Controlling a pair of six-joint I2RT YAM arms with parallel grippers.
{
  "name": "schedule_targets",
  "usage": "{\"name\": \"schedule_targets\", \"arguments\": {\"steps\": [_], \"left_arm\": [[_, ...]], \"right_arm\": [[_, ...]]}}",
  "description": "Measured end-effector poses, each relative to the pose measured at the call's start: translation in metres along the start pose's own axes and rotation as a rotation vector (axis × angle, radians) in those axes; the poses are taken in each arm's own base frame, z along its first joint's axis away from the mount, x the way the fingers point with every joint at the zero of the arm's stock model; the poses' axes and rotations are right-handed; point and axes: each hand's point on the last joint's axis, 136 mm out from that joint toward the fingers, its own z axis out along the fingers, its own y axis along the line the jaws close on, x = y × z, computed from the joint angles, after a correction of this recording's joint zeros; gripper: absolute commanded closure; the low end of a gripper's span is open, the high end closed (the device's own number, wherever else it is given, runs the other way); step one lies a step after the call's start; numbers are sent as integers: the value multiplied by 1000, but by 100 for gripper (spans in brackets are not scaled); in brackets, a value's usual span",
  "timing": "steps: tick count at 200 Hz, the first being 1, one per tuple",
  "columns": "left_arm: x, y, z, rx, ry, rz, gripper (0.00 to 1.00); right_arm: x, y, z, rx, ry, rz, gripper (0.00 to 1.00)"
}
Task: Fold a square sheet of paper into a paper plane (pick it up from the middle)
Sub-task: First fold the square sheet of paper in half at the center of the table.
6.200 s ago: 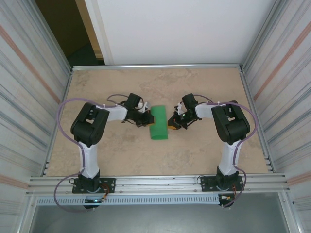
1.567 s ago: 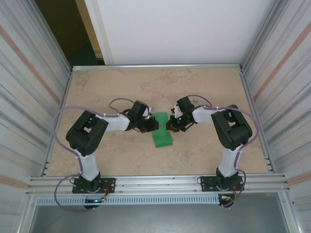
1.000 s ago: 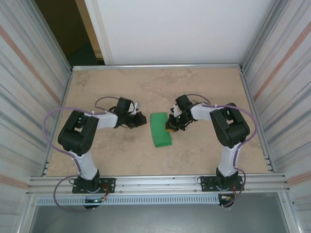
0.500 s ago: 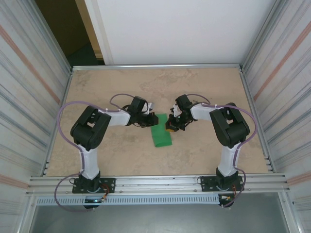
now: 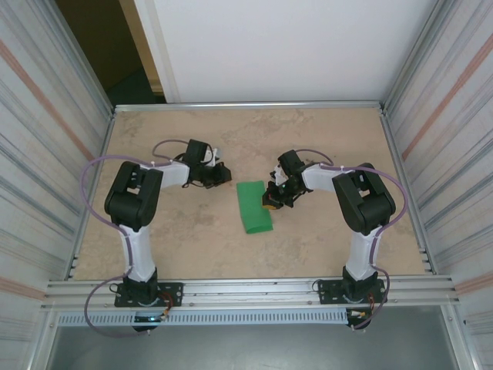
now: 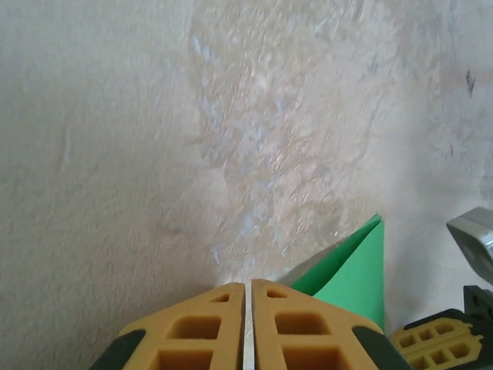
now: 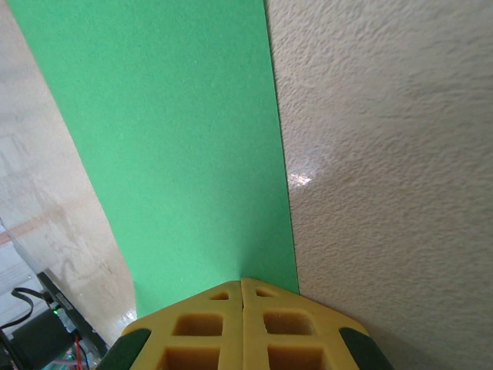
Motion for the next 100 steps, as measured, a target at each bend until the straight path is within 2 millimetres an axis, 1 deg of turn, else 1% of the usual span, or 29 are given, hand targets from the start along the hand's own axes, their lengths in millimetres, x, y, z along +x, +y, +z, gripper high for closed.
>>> {"name": "schedule_targets", "arguments": {"steps": [13,26,39,52,59,74,100], "left_arm": [[3,-12,-1,10,1,21,89],[10,-32,1,34,9,51,89],[23,-51,7,58,29,82,89],[36,-63,14,71,56,102,89],[42,-66,17,72,71,107,90],[48,-63,24,60,94,100,90],[45,-38,30,10,100,55,90]], "right_arm": [[0,0,0,0,0,0,98],[0,0,0,0,0,0,98],[0,0,0,0,0,0,98],[0,0,0,0,0,0,98],[0,0,0,0,0,0,98],[0,0,0,0,0,0,98],[0,0,0,0,0,0,99]]}}
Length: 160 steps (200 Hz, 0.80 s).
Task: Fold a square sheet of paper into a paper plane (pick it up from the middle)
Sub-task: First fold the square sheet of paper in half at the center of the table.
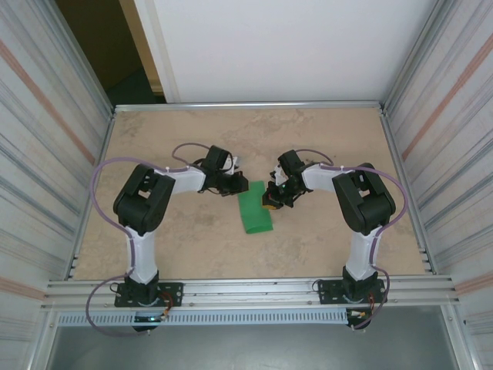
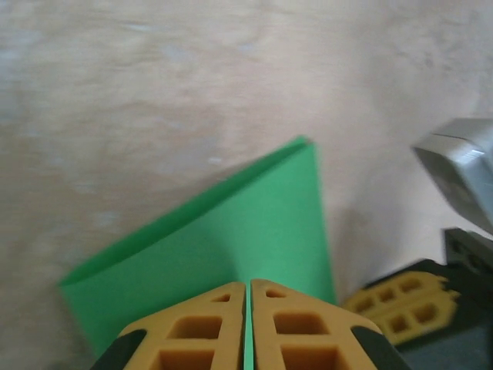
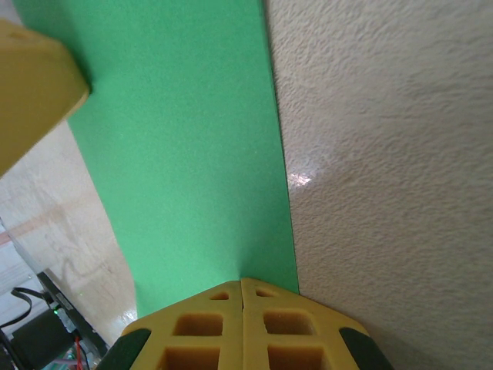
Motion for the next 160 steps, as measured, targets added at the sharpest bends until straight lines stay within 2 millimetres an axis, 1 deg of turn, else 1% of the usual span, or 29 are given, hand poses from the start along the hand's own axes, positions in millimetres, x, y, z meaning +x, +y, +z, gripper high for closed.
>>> {"name": "schedule_targets", "arguments": {"steps": [10,52,87,94,105,118,132,146,160], "left_arm": [[-3,10,-1,-7,5,-29,90],[-25,25,-7,-26,9,-64,89],[-56,45,-29,-66,-59,-85,88],[-59,46,-34,-69,-70,-88,88],[-61,38,-40,-60,-85,-77,88],[-52,20,-47,-40,-90,-55,88],[-31,-7,-50,-8,-79,-19,89],[0,-35,-47,27,-45,19,89],[32,-51,-39,47,10,40,90]], "right_arm": [[0,0,0,0,0,0,98],[0,0,0,-1,-2,2,99],[0,0,0,-10,-11,13,99],[0,0,1,-13,-13,15,99],[0,0,0,-18,-16,20,99],[0,0,0,-21,-18,29,99],[0,0,1,-24,-20,36,99],[0,0,1,-27,-20,36,99],[0,-1,1,-29,-21,36,99]]}}
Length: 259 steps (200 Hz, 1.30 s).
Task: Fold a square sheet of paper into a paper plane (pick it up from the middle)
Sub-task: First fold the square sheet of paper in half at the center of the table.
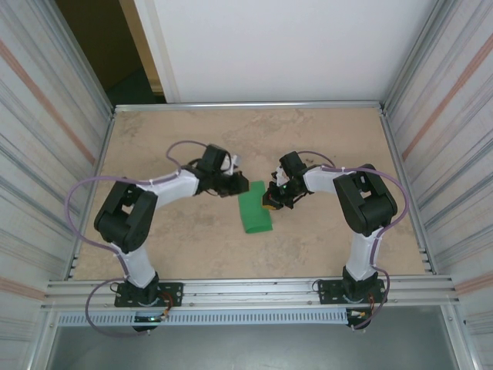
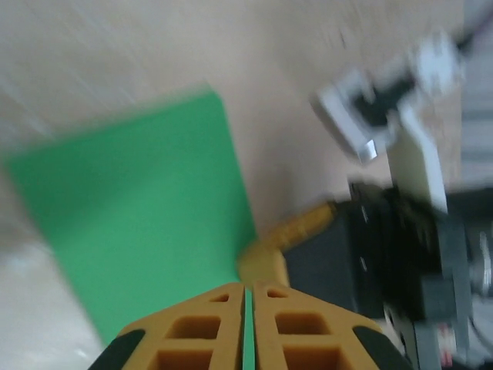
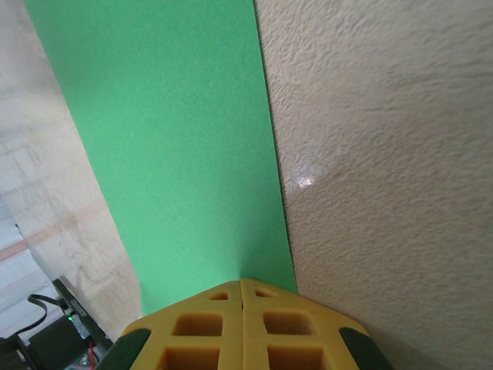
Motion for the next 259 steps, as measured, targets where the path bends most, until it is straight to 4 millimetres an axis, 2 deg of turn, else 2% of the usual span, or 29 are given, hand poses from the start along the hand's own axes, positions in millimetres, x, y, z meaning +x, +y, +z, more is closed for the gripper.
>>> {"name": "schedule_targets", "arguments": {"steps": [20,38,72,133,184,203,236,259], "left_arm": [[38,-1,14,-9,81,-7,91],[56,10,17,-33,119,-43,91],[65,26,22,-39,139,-107,91],[70,27,27,-16,155,-124,91],[80,35,26,-31,173,-93,91],[83,38,22,-47,163,-74,91],[103,49,0,-110,168,-75,90],[99,42,-3,-93,144,-69,90]], "right_arm": [[0,0,0,-1,-1,-1,99],[0,0,0,-1,-1,-1,99],[0,0,0,-5,-6,-5,99],[0,0,0,-9,-9,-9,99],[0,0,0,-9,-9,-6,99],[0,0,0,-9,-9,-6,100],[0,-1,0,-13,-18,-12,100],[0,-1,0,-13,-18,-10,100]]}}
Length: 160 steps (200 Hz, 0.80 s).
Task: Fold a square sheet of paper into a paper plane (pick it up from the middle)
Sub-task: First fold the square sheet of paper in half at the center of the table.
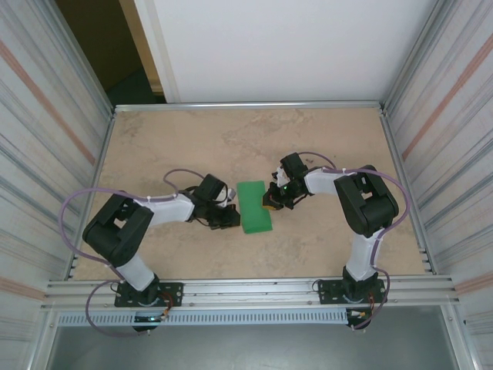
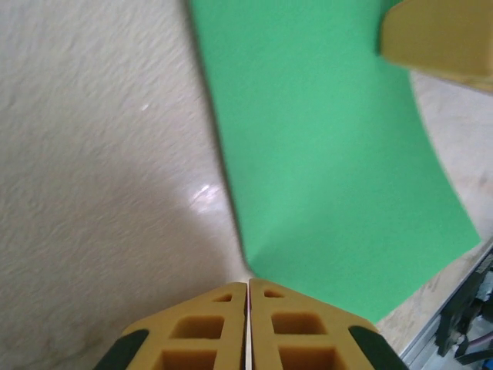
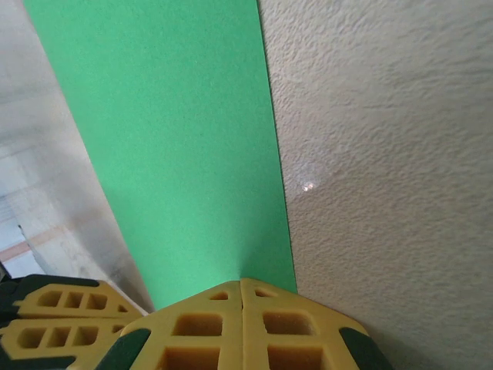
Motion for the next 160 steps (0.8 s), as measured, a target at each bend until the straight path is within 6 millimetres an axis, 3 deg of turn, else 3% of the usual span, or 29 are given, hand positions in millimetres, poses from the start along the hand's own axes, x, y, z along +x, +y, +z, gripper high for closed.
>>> {"name": "schedule_targets", "arguments": {"steps": [58,100,160], "left_arm": [[-22,-23,9,87,-81,-2,90],[-3,-28,30,82,-21,17,91],[7,-19,29,90,-46,39,90]], "right_arm": [[0,0,0,0,0,1,100],[0,0,0,0,0,1,100],[0,0,0,0,1,1,100]]}}
